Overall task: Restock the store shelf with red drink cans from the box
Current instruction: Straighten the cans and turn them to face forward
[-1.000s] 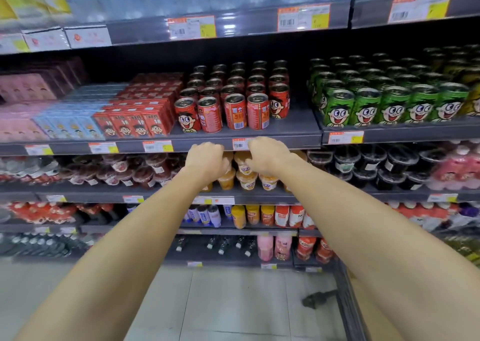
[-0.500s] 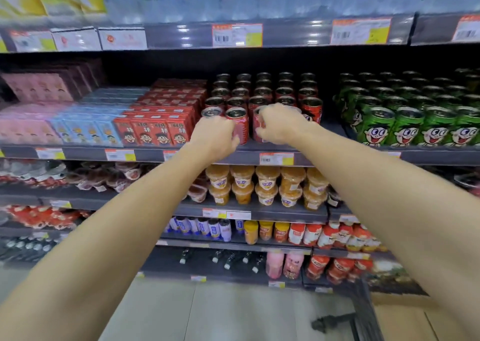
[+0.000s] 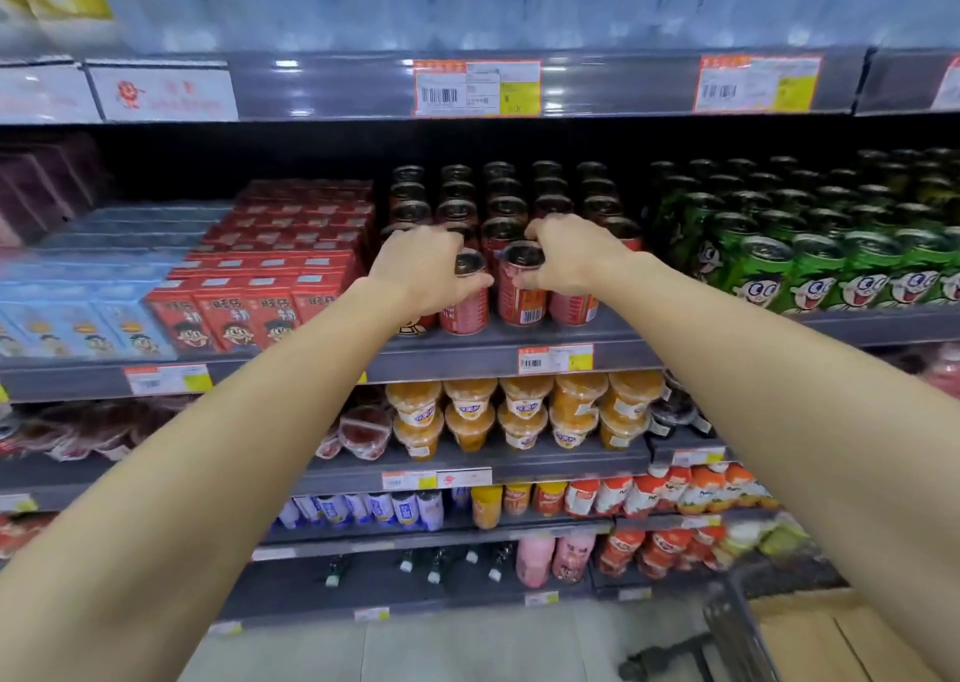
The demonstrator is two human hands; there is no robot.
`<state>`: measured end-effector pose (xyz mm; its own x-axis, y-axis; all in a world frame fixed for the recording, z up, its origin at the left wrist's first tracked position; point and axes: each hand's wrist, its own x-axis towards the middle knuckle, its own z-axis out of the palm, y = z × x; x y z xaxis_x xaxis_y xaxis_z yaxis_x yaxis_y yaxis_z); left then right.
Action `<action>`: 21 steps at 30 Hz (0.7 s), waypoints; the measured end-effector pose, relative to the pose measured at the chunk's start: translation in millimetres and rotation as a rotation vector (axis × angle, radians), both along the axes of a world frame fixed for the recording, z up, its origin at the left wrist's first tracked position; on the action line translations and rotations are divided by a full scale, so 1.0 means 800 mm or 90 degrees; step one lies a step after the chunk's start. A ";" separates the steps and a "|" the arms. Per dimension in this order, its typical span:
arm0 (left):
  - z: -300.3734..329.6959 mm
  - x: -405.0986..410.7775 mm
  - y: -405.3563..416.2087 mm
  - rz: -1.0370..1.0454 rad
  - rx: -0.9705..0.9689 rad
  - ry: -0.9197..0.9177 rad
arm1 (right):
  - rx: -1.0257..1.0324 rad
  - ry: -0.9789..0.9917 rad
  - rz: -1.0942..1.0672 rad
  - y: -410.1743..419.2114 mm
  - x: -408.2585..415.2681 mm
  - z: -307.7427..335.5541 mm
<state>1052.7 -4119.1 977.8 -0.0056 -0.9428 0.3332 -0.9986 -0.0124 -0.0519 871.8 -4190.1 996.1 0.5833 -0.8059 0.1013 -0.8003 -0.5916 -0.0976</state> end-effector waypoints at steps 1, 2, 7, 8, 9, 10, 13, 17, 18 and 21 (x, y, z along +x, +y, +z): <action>-0.003 0.001 -0.002 -0.004 0.002 0.016 | 0.008 -0.008 0.002 -0.004 0.002 -0.002; -0.005 0.001 -0.005 -0.007 0.006 0.039 | 0.014 -0.014 0.005 -0.008 0.004 -0.003; -0.002 0.006 -0.014 0.006 0.031 0.161 | 0.041 -0.012 -0.004 -0.033 0.015 -0.004; 0.002 0.005 -0.016 0.014 0.042 0.176 | 0.054 -0.012 -0.008 -0.037 0.018 -0.001; 0.004 0.004 -0.018 0.024 0.058 0.189 | 0.069 -0.014 -0.010 -0.041 0.019 0.001; 0.006 0.003 -0.020 0.034 0.079 0.196 | 0.086 -0.015 -0.010 -0.043 0.020 0.003; 0.009 0.004 -0.027 0.050 0.130 0.188 | 0.113 -0.016 -0.007 -0.049 0.022 0.007; 0.012 0.005 -0.028 0.052 0.156 0.208 | 0.126 -0.010 -0.009 -0.048 0.026 0.009; 0.013 0.003 -0.028 0.049 0.159 0.199 | 0.124 -0.008 -0.011 -0.047 0.026 0.009; 0.014 0.002 -0.028 0.031 0.164 0.185 | 0.117 -0.016 -0.002 -0.041 0.023 0.008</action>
<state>1054.4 -4141.4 989.0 0.1009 -0.9927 0.0666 -0.9705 -0.0835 0.2261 890.4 -4222.6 1002.9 0.5799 -0.8140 -0.0330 -0.7980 -0.5593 -0.2244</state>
